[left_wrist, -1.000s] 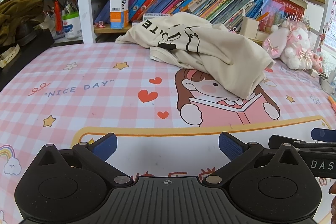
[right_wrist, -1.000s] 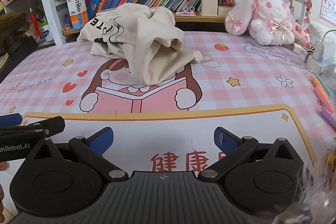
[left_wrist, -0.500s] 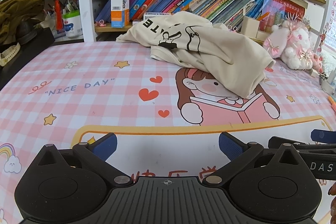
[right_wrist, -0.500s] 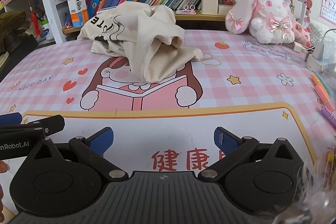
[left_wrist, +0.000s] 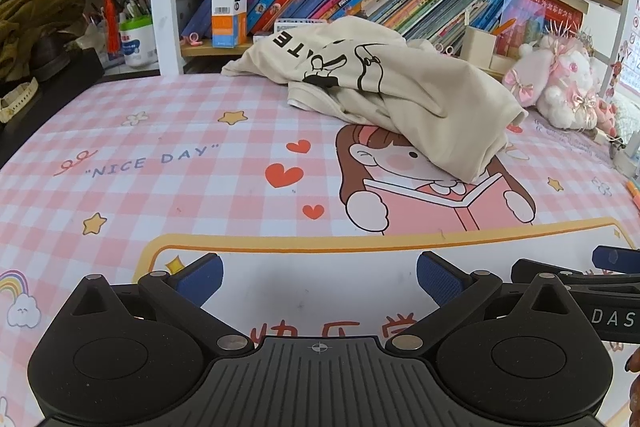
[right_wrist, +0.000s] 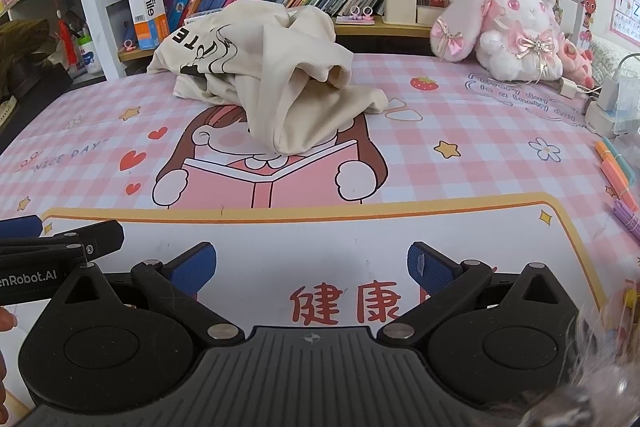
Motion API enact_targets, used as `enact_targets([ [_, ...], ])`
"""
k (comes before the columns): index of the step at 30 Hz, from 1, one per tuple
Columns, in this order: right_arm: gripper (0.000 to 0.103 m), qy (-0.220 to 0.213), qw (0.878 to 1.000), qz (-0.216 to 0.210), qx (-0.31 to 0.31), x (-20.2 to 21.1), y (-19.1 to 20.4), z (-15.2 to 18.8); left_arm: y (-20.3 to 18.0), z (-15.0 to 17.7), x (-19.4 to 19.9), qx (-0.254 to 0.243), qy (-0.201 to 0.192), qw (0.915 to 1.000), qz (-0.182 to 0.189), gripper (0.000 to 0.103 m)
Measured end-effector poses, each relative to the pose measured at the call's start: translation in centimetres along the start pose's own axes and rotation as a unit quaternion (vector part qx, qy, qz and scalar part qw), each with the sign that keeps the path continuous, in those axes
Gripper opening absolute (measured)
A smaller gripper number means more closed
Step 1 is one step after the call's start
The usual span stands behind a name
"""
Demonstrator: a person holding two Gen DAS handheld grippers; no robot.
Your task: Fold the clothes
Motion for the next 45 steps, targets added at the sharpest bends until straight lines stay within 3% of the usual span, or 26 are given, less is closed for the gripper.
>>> enact_targets([
  [33,0.103,0.009,1.0,-0.003,-0.001,-0.7,0.1,0.1,0.0,0.1,-0.4,0.003,0.007,1.0,-0.001,0.103],
  [45,0.103,-0.001,0.998,-0.057,0.013,-1.8,1.4,-3.3,1.4,-0.7,0.0,0.015,-0.012,0.9998,-0.007,0.103],
])
Point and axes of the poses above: each gripper's, at about its wrist camera, not at the fingertips, and x roughly against the way its jaws point, y to its left, z to its underside, the point moved 10 cm from there along -x, roughly the way its jaws point, and after that the axes turned 6 degrees about -x, right-handed, at the moved point
